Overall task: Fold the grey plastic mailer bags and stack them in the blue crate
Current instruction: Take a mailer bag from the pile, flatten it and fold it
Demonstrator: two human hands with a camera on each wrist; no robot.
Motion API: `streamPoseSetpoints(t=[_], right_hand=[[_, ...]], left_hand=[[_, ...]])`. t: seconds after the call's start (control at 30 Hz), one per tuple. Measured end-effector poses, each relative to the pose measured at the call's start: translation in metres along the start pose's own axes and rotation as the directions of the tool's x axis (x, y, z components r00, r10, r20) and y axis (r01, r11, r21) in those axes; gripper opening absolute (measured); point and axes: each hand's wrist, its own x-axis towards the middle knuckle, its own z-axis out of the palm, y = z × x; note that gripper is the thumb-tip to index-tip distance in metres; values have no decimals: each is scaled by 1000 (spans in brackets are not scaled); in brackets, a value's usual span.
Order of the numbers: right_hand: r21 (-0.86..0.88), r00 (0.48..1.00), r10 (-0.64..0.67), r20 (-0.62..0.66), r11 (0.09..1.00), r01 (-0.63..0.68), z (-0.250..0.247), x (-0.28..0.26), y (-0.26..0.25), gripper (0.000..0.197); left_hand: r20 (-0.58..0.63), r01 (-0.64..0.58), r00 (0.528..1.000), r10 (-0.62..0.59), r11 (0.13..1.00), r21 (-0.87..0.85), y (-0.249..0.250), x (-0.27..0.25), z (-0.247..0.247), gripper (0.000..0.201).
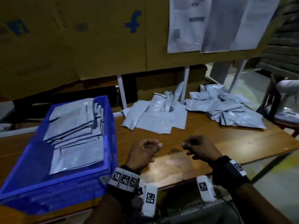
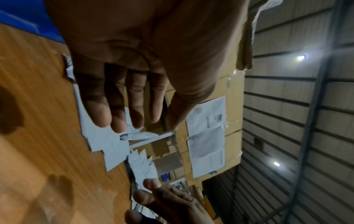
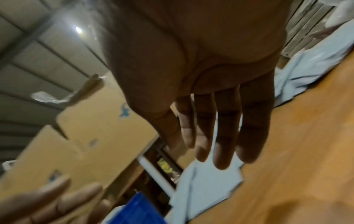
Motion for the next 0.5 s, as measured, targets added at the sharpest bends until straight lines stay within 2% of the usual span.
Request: streamPoseSetpoints(t=[0.13,0.27,0.37,0.4,0.47,0.5], right_hand=[[71,999,-11,42,997,8,-25,37,16,24],[97,991,-16,132,995,3,-24,92,14,21],[87,984,-20,176,996,5,-17,135,4,18],[85,982,-27,189,996,12,-15,150,1,17],[73,979,-30,201,997,16,-14,177,-6,14],[64,978,-26,207,998,13,-13,192,-10,17]], left_hand=[[-137,80,986,-90,994,-71,-15,40,22,47],[-280,67,956,-89,994,-88,-9,85,21,27],[-434,12,900,-44,997,-78,-1,144,4,25],[-490,10,871,-36,998,-57,0,168,-4,30],[-566,82,824,-12,992,98,5,211,-22,42],[-578,131,816,-1,974,183,7,231,-33,52]])
